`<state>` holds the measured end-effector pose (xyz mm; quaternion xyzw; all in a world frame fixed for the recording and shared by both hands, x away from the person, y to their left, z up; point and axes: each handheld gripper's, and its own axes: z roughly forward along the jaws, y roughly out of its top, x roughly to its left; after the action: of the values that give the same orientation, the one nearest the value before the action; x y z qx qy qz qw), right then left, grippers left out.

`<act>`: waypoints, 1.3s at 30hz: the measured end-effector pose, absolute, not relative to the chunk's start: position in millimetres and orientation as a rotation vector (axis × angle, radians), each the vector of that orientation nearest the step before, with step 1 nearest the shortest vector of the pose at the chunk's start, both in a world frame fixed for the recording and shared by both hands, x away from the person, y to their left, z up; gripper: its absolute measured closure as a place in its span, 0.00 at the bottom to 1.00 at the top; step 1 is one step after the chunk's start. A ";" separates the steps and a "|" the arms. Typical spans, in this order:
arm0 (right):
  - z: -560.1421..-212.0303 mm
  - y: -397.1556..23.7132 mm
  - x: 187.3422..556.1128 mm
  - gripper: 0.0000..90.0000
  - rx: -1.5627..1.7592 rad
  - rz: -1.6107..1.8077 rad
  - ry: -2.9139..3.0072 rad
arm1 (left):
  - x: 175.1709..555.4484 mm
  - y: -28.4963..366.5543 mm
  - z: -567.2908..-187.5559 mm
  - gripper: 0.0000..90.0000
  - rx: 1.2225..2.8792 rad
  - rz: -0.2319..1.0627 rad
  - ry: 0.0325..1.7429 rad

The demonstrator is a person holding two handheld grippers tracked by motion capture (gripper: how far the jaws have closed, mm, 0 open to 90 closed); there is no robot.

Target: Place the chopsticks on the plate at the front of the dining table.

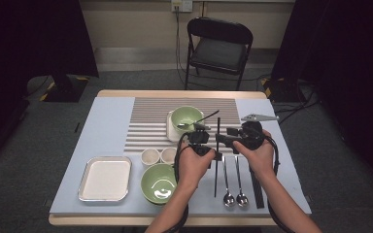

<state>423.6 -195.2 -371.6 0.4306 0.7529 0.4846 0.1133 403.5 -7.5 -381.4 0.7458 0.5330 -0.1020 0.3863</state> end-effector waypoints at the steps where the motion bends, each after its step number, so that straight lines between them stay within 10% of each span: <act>1: -371.6 -195.2 423.6 0.39 1.263 1.422 2.209 | 403.5 -7.5 -381.4 0.96 1.899 -0.260 1.357; 39: -384.9 -197.2 425.4 0.23 1.213 1.365 2.254 | 402.7 -3.5 -384.8 0.96 1.923 -0.307 1.377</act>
<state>425.4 -197.2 -384.9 0.4150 0.7714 0.4672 0.1202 402.7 -3.5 -384.8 0.7492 0.5365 -0.1197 0.3695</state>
